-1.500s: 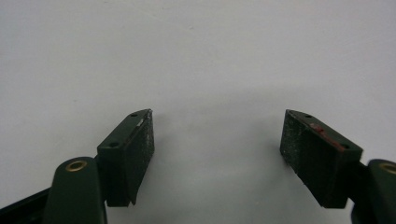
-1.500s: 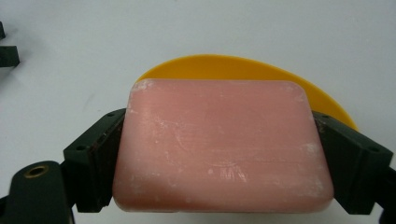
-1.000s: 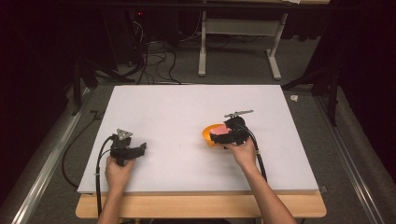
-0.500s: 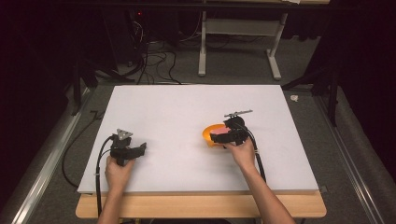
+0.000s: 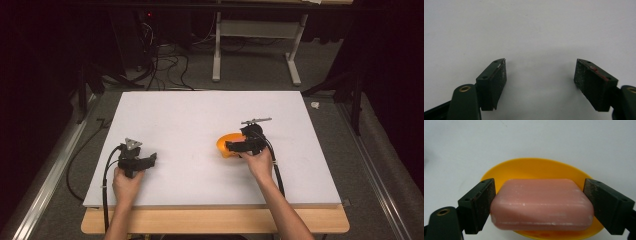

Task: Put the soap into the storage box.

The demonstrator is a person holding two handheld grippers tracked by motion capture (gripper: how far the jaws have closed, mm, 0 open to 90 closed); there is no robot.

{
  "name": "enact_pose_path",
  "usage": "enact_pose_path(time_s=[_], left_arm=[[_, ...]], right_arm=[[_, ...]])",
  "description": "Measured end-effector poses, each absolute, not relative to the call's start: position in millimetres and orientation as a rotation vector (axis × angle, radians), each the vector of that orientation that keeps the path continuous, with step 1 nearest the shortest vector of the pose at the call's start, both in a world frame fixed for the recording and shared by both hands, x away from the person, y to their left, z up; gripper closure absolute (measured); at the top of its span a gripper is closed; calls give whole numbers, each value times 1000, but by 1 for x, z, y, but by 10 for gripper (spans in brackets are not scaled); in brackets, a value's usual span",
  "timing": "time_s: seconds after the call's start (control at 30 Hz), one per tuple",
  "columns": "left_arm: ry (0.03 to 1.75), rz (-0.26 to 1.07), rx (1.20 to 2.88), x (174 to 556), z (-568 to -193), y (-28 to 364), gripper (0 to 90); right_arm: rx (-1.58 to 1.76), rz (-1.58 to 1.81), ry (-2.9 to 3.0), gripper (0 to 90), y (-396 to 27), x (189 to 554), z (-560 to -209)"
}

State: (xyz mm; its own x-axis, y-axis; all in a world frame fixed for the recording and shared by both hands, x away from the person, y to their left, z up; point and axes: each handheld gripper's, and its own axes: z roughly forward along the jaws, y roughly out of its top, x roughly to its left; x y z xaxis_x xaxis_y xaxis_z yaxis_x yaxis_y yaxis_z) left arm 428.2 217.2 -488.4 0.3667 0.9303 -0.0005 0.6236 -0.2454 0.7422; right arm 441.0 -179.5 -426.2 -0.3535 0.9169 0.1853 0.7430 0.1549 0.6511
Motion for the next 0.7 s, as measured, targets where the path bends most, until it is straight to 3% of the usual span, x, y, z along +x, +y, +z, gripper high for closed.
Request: enact_pose_path(time_s=[0.7], left_arm=[[1341,596,1970,428,-488,217,265]], right_arm=[[1498,1121,2095,214,-198,425,-404]])
